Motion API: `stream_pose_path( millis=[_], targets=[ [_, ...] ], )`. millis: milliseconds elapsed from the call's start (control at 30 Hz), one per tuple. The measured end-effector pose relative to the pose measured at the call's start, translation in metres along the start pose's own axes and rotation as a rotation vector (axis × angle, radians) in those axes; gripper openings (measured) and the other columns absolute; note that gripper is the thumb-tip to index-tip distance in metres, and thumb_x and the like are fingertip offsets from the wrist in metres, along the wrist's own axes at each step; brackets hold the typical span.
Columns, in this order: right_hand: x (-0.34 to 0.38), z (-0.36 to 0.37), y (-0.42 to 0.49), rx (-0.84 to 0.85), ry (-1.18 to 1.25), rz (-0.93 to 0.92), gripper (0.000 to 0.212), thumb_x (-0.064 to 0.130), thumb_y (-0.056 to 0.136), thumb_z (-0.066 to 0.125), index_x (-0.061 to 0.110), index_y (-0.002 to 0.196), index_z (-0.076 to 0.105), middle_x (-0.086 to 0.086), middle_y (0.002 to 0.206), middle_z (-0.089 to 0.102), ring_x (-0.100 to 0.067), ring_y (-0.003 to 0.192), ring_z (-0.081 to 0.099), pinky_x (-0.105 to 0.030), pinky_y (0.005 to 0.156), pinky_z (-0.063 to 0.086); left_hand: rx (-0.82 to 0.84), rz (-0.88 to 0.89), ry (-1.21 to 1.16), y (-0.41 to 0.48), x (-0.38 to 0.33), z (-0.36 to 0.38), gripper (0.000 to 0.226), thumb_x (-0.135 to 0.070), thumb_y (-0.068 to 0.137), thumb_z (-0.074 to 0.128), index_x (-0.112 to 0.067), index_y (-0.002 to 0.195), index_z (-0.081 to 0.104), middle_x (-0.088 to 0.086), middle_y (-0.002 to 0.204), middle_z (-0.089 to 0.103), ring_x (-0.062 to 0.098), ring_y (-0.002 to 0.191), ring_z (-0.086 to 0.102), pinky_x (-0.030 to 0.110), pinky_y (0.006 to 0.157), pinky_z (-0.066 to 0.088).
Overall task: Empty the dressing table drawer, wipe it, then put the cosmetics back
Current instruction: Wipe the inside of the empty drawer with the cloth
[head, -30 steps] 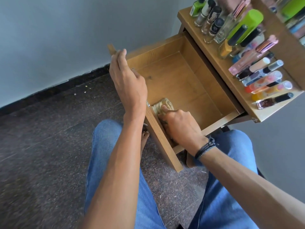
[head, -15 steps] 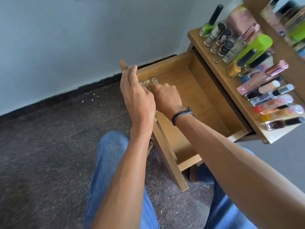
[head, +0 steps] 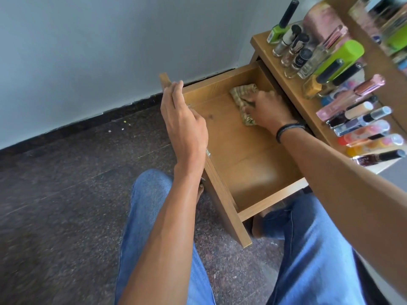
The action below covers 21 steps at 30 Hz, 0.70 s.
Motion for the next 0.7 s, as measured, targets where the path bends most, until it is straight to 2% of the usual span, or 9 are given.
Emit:
stream_pose_path(
  millis=[233,333,367,400,467,533,600,700],
  targets=[
    [0.01,0.018,-0.032,0.005,-0.117,-0.029,0.038,0.039,0.103,0.055,0.027,0.138,0.06,-0.007,0.134,0.067,-0.035,0.11,0.068,-0.041,0.088,0.055,-0.001,0.004,0.004,-0.002,-0.002,-0.001,0.053,0.015,0.091,0.044,-0.004,0.139,0.054,0.015,0.145,0.052,0.029,0.139,0.044,0.04,0.112,0.041],
    [0.021,0.039,-0.07,0.055,-0.174,-0.079,0.036,0.044,0.104,0.052,0.025,0.131,0.066,-0.009,0.111,0.074,-0.03,0.093,0.071,-0.036,0.076,0.055,-0.006,-0.001,-0.001,-0.001,-0.001,-0.002,0.054,0.014,0.09,0.042,-0.004,0.139,0.054,0.015,0.145,0.052,0.029,0.139,0.045,0.041,0.112,0.041],
    [0.03,0.046,-0.083,0.06,-0.182,-0.126,0.036,0.046,0.104,0.051,0.028,0.131,0.066,-0.008,0.11,0.074,-0.028,0.093,0.072,-0.035,0.076,0.056,-0.008,-0.001,0.0,-0.002,-0.001,-0.002,0.053,0.014,0.089,0.041,-0.003,0.138,0.054,0.015,0.145,0.052,0.03,0.139,0.045,0.041,0.113,0.04],
    [0.042,0.051,-0.097,0.047,-0.165,-0.197,0.035,0.045,0.104,0.05,0.032,0.134,0.064,-0.006,0.119,0.073,-0.026,0.1,0.072,-0.036,0.08,0.057,-0.01,0.0,0.003,-0.002,-0.001,-0.002,0.053,0.013,0.089,0.042,-0.003,0.138,0.054,0.015,0.145,0.053,0.03,0.138,0.045,0.041,0.113,0.04],
    [0.062,0.055,-0.116,0.01,-0.085,-0.35,0.039,0.039,0.103,0.054,0.038,0.142,0.057,0.001,0.148,0.057,-0.019,0.129,0.061,-0.037,0.096,0.055,-0.015,0.004,0.006,-0.002,-0.001,-0.002,0.053,0.013,0.089,0.041,-0.003,0.138,0.055,0.016,0.145,0.053,0.03,0.139,0.045,0.042,0.113,0.04],
    [0.064,0.053,-0.117,0.03,-0.031,-0.393,0.045,0.038,0.103,0.055,0.041,0.148,0.049,0.01,0.16,0.041,-0.014,0.141,0.048,-0.036,0.104,0.05,-0.011,0.0,-0.004,-0.002,0.0,-0.002,0.053,0.013,0.09,0.042,-0.003,0.139,0.054,0.015,0.145,0.052,0.029,0.14,0.044,0.042,0.113,0.04],
    [0.057,0.052,-0.105,0.067,-0.037,-0.375,0.047,0.043,0.104,0.052,0.044,0.151,0.042,0.012,0.16,0.041,-0.018,0.131,0.059,-0.04,0.097,0.055,-0.009,-0.008,-0.009,-0.002,0.0,-0.001,0.053,0.012,0.091,0.042,-0.003,0.139,0.054,0.015,0.145,0.052,0.028,0.14,0.044,0.041,0.114,0.04],
    [0.046,0.046,-0.073,0.087,-0.122,-0.325,0.046,0.044,0.107,0.045,0.045,0.152,0.039,0.005,0.155,0.049,-0.022,0.105,0.071,-0.038,0.087,0.058,-0.01,-0.008,-0.01,-0.002,0.0,-0.001,0.054,0.013,0.09,0.042,-0.003,0.139,0.054,0.015,0.145,0.052,0.029,0.139,0.044,0.042,0.113,0.04]
  ],
)
Point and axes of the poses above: each hand's wrist, its own y-axis towards the middle knuckle, its own z-axis out of the palm, x = y × z, the point moved 9 cm from there along y, towards the middle knuckle
